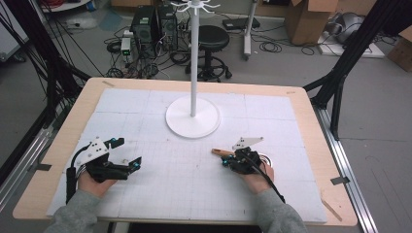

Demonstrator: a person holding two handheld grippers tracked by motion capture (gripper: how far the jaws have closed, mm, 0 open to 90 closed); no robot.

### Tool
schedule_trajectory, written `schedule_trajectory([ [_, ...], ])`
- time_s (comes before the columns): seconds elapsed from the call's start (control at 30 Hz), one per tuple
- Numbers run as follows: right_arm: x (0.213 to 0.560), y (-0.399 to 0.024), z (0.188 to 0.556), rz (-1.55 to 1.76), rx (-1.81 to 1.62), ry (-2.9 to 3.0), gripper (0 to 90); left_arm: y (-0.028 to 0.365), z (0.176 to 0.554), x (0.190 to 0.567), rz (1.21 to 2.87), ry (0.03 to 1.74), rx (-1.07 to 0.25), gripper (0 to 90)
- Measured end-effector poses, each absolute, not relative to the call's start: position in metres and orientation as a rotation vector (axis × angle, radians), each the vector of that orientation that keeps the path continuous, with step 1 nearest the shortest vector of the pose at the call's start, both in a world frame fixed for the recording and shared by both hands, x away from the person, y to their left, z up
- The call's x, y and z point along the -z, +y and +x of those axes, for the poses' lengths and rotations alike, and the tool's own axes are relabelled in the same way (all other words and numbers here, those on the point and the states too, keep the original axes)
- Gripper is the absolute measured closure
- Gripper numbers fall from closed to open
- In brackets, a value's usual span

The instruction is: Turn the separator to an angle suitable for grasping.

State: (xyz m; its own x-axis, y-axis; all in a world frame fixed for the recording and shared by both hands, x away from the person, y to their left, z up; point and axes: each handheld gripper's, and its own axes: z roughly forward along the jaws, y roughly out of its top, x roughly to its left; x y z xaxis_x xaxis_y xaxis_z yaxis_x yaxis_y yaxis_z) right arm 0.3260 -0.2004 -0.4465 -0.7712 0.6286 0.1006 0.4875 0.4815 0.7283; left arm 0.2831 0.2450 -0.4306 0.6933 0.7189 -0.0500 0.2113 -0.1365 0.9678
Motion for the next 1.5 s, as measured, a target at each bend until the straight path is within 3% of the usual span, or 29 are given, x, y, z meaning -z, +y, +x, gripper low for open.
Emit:
schedule_trajectory([
  [0.27, 0.420, -0.222, 0.322, 0.946, -1.266, 2.478, 89.8, 0.245, 0.285, 0.431, 1.689, 0.761, -0.513, 1.8],
  [0.77, 0.415, -0.269, 0.316, 0.939, -1.308, 2.425, 89.5, 0.246, 0.284, 0.431, 1.684, 0.761, -0.522, 1.8],
  [1.07, 0.411, -0.297, 0.314, 0.985, -1.387, 2.361, 84.4, 0.246, 0.284, 0.431, 1.679, 0.765, -0.523, 1.8],
  [1.5, 0.411, -0.304, 0.318, 0.965, -1.507, 2.360, 41.6, 0.246, 0.284, 0.431, 1.686, 0.766, -0.526, 1.8],
])
